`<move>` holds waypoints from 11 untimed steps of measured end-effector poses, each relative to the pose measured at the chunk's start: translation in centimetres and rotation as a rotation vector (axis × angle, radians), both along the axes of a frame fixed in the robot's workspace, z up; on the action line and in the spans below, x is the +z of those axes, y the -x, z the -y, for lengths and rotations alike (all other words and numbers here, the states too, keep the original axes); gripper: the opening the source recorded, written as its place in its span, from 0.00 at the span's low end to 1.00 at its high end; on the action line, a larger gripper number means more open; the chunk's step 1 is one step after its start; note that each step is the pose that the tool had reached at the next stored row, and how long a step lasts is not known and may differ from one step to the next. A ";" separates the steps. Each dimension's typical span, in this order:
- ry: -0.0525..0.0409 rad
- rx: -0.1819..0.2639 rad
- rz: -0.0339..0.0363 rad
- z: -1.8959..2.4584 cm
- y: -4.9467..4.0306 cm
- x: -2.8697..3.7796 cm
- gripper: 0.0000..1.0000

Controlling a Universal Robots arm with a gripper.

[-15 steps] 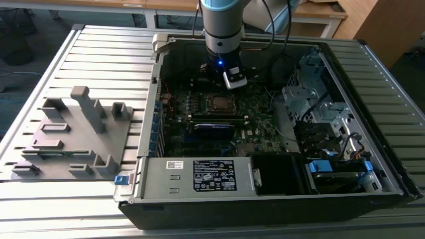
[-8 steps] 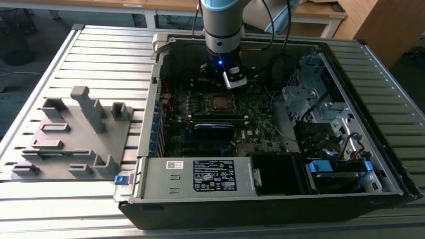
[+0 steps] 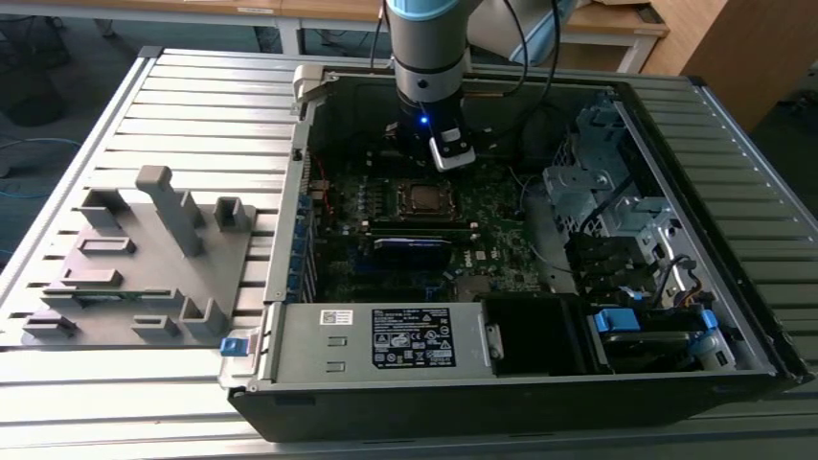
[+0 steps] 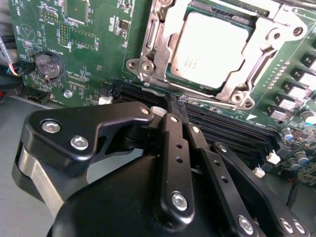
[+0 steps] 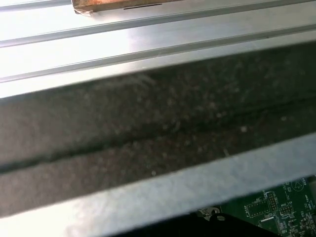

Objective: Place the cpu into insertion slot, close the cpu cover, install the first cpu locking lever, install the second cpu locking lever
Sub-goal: 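Install the first cpu locking lever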

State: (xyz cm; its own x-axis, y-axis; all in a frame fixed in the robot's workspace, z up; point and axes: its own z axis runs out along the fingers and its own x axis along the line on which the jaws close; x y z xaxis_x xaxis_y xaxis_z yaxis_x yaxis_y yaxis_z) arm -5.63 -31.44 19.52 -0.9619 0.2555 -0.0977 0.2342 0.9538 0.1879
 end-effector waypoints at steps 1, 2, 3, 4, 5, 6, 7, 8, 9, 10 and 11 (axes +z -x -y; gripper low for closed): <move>0.0001 0.000 -0.0001 0.00 0.00 0.01 0.10; 0.0003 0.000 -0.0003 0.00 0.00 0.09 0.10; 0.0001 0.000 -0.0002 -0.01 0.00 0.19 0.10; 0.0000 0.000 0.0000 -0.01 0.00 0.26 0.10; -0.0002 0.000 0.0001 -0.01 0.00 0.27 0.10; -0.0001 0.000 0.0001 -0.02 0.00 0.27 0.10; 0.0010 0.000 0.0005 -0.05 0.00 0.28 0.10; 0.0021 0.000 0.0015 -0.13 0.01 0.28 0.10; 0.0032 0.000 0.0033 -0.22 0.00 0.28 0.10; 0.0036 0.000 0.0053 -0.30 0.00 0.28 0.10; 0.0041 0.000 0.0068 -0.32 0.00 0.28 0.10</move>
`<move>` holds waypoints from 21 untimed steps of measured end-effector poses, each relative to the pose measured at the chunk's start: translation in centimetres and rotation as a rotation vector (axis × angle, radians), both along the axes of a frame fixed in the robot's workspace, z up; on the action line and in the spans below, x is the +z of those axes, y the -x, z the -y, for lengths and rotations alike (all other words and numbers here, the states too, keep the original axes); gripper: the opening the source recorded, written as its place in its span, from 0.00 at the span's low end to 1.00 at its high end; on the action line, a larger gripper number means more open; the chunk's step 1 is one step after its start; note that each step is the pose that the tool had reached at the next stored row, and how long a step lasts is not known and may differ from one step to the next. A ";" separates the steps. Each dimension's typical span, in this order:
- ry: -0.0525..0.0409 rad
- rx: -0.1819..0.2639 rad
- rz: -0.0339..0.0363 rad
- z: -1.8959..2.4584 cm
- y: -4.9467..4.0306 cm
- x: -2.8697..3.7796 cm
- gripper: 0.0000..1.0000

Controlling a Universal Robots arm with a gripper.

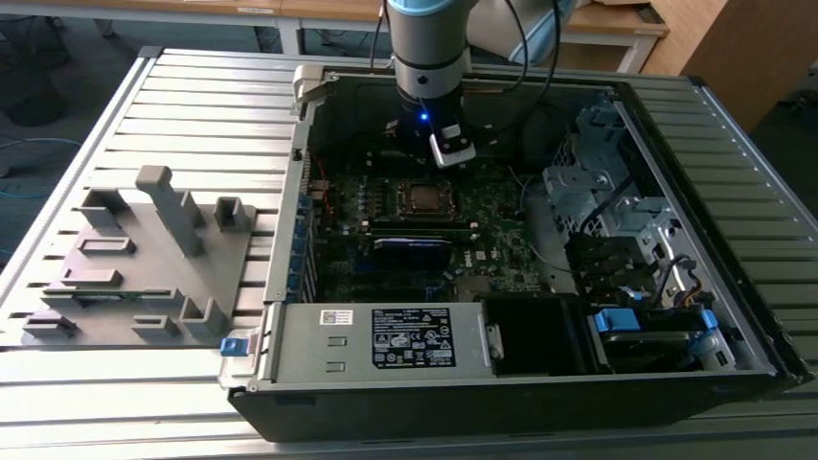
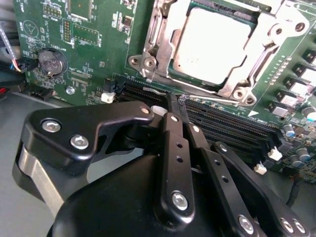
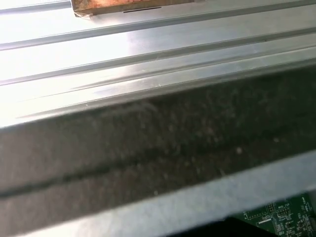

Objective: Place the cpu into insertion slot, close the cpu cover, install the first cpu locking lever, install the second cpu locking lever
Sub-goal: 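Install the first cpu locking lever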

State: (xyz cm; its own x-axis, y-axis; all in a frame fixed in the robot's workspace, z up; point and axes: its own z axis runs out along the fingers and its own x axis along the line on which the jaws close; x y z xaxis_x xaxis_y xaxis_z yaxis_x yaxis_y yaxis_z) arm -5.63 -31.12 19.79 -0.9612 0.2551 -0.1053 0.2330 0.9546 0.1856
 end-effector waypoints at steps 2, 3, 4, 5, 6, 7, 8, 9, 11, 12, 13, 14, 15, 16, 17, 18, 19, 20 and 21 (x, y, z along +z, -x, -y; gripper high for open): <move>0.0006 0.000 0.0023 -0.01 0.00 -0.01 0.10; 0.0009 0.000 0.0030 -0.01 -0.01 -0.01 0.10; 0.0021 0.000 0.0035 -0.02 -0.01 -0.02 0.10; 0.0036 0.000 0.0038 -0.02 -0.01 -0.03 0.10; 0.0054 0.000 0.0041 -0.02 -0.01 -0.04 0.10; 0.0072 0.000 0.0042 -0.01 -0.01 -0.04 0.10; 0.0087 0.000 0.0042 -0.02 -0.01 -0.06 0.10; 0.0104 0.000 0.0043 -0.02 0.00 -0.07 0.10; 0.0146 0.000 0.0042 -0.01 -0.01 -0.07 0.10; 0.0168 0.000 0.0042 -0.02 0.00 -0.07 0.10; 0.0183 0.000 0.0042 -0.01 0.00 -0.08 0.10; 0.0185 0.000 0.0041 -0.01 0.00 -0.08 0.10; 0.0188 0.000 0.0041 -0.01 0.00 -0.07 0.10; 0.0190 0.000 0.0041 -0.01 0.00 -0.07 0.10; 0.0191 0.000 0.0042 -0.01 0.00 -0.08 0.10; 0.0194 0.000 0.0041 -0.01 0.00 -0.08 0.10; 0.0202 0.000 0.0042 -0.02 -0.01 -0.10 0.10; 0.0210 0.000 0.0043 -0.02 -0.01 -0.14 0.10; 0.0218 0.000 0.0042 -0.02 -0.01 -0.17 0.10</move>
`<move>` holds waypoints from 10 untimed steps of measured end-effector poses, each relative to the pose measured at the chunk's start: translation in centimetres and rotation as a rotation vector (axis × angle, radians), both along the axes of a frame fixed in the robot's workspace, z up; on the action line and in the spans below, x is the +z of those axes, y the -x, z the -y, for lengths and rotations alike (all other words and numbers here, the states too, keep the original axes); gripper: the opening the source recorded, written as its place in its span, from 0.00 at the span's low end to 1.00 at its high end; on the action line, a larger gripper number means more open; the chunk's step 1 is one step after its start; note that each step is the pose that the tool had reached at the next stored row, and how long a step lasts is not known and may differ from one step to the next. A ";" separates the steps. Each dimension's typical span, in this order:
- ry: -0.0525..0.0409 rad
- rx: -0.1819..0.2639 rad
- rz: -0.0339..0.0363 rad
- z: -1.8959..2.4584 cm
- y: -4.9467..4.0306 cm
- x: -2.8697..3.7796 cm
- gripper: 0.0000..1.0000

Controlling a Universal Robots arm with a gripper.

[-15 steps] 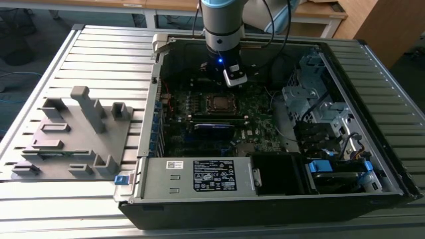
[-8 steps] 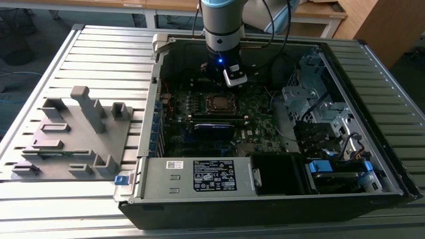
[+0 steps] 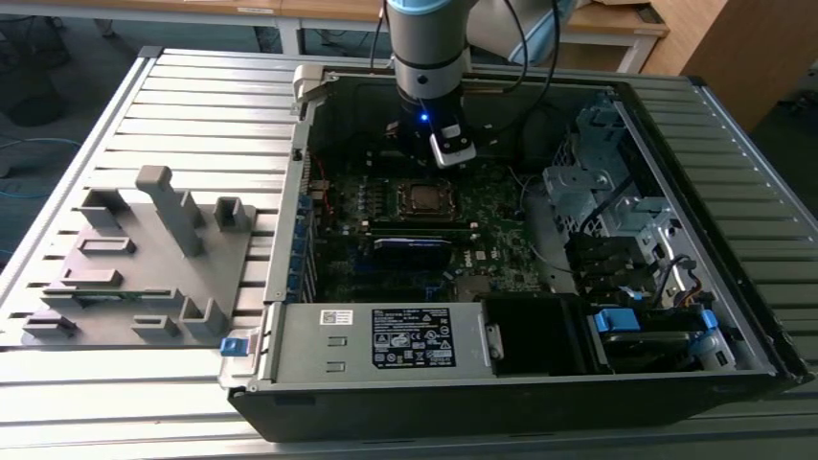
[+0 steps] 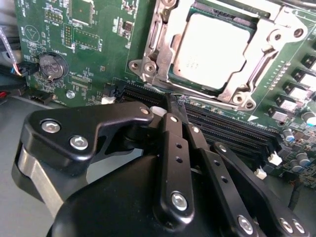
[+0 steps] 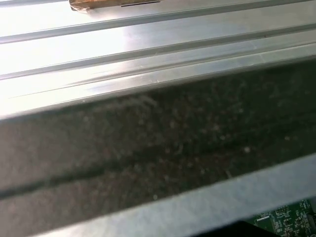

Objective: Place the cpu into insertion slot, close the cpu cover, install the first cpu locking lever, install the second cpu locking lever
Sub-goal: 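Install the first cpu locking lever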

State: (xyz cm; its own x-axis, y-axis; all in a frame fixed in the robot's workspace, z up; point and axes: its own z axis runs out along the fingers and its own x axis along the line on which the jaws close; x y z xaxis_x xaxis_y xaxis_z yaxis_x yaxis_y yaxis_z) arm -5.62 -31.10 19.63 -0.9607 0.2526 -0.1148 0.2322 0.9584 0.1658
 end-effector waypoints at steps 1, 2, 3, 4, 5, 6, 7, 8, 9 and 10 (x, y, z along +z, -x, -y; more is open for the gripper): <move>0.0004 0.000 -0.0001 0.01 0.00 -0.02 0.10; 0.0007 0.000 -0.0002 0.01 0.00 -0.05 0.10; 0.0008 0.000 -0.0003 0.01 0.01 -0.07 0.10; 0.0009 0.000 -0.0003 0.01 0.01 -0.08 0.10; 0.0008 0.000 -0.0002 0.01 0.01 -0.09 0.10; 0.0006 0.000 0.0000 0.00 0.00 -0.12 0.10; 0.0005 0.000 0.0000 0.01 0.00 -0.13 0.10; 0.0005 0.000 0.0000 0.00 0.00 -0.16 0.10; 0.0004 0.000 0.0000 0.00 0.00 -0.17 0.10; 0.0005 0.000 -0.0001 0.00 0.00 -0.17 0.10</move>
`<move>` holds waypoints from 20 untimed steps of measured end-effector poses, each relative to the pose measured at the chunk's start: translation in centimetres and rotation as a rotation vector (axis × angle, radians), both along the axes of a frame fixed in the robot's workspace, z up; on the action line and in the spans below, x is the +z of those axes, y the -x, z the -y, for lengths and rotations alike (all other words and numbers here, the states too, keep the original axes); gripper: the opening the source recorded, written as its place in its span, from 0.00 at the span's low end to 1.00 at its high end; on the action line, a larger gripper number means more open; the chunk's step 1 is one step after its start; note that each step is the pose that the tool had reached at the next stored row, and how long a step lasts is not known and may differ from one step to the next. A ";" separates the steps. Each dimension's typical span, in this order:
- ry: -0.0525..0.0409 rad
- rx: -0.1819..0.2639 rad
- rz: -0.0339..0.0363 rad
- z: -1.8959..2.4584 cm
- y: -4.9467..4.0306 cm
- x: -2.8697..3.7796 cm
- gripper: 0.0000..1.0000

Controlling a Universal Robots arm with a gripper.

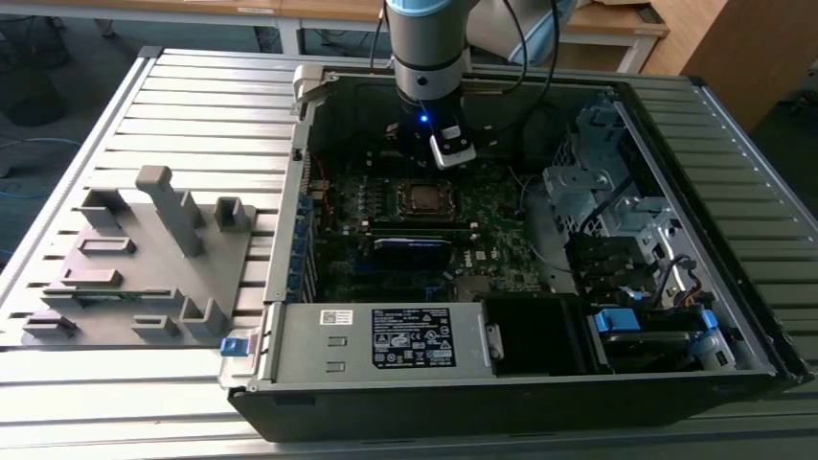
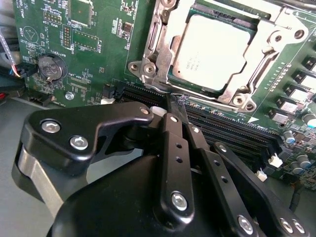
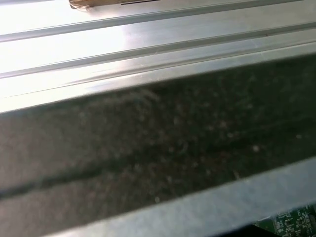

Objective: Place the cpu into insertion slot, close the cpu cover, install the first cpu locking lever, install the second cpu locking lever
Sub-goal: 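Install the first cpu locking lever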

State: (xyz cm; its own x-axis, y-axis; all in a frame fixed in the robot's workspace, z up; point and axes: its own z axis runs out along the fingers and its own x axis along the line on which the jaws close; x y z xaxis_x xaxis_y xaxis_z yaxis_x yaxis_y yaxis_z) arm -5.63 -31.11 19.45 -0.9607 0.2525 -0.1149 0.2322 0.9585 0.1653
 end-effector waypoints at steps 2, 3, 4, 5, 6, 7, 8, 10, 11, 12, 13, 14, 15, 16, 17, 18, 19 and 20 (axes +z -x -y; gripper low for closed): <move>0.0000 0.000 0.0000 0.00 0.00 -0.01 0.10; 0.0000 0.000 0.0001 0.00 0.00 -0.02 0.10; -0.0001 0.000 0.0001 0.00 0.00 -0.05 0.10; -0.0001 0.000 0.0001 0.00 0.00 -0.07 0.10; 0.0000 0.000 0.0004 0.00 0.00 -0.11 0.10; -0.0001 0.000 0.0003 0.00 -0.01 -0.12 0.10; -0.0001 0.000 0.0002 0.00 0.00 -0.13 0.10; 0.0000 0.000 0.0000 0.00 0.00 -0.13 0.10; 0.0000 0.000 0.0000 0.00 0.00 -0.14 0.10; 0.0001 0.000 0.0000 0.00 0.00 -0.14 0.10; -0.0009 0.000 0.0000 0.00 0.00 -0.14 0.10; -0.0023 0.000 0.0000 0.00 0.00 -0.14 0.10; -0.0029 0.000 0.0002 0.00 0.00 -0.14 0.10; -0.0032 0.000 0.0001 0.00 0.00 -0.14 0.10; -0.0033 0.000 0.0002 0.00 0.00 -0.13 0.10; -0.0034 0.000 0.0002 0.00 0.00 -0.11 0.10; -0.0038 0.000 0.0002 -0.01 0.00 -0.07 0.10; -0.0037 0.000 0.0002 -0.01 0.00 -0.01 0.10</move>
State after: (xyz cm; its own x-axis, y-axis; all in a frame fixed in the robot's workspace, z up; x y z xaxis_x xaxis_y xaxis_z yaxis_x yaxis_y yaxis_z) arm -5.62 -31.10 19.44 -0.9607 0.2529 -0.1141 0.2321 0.9579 0.1689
